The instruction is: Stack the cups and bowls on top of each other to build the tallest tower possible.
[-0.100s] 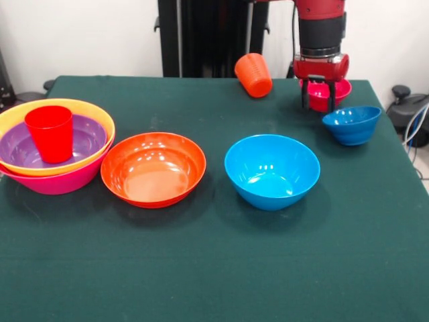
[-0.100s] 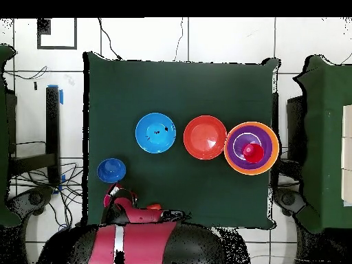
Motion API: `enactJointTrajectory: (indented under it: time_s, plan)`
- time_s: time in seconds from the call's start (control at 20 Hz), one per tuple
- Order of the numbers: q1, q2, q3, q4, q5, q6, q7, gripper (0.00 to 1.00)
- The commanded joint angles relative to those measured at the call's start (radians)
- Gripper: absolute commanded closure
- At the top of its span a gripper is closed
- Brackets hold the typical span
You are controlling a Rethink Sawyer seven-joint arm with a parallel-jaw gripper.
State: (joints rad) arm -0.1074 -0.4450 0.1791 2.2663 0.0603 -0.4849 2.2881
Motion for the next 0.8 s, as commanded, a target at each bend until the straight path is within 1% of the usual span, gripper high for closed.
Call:
enactJointTrajectory:
  time_s: [0.05, 0.15, 0.25, 0.3, 0.45, 0.5, 0.8]
  plan:
    - [0.007, 0.011, 0.053, -0.117, 0.073, -0.025, 0.218, 0.00]
    - [0.002, -0.013, 0.062, -0.097, 0.072, -0.007, 0.225, 0.00]
    - [-0.012, -0.070, 0.082, -0.050, 0.068, 0.033, 0.234, 0.00]
    - [-0.020, -0.113, 0.094, -0.021, 0.071, 0.067, 0.238, 0.00]
    - [-0.031, -0.130, 0.107, -0.011, 0.072, 0.101, 0.235, 0.00]
    - [-0.035, -0.148, 0.111, -0.003, 0.074, 0.116, 0.234, 0.00]
    - [-0.039, -0.162, 0.117, 0.000, 0.075, 0.130, 0.234, 0.00]
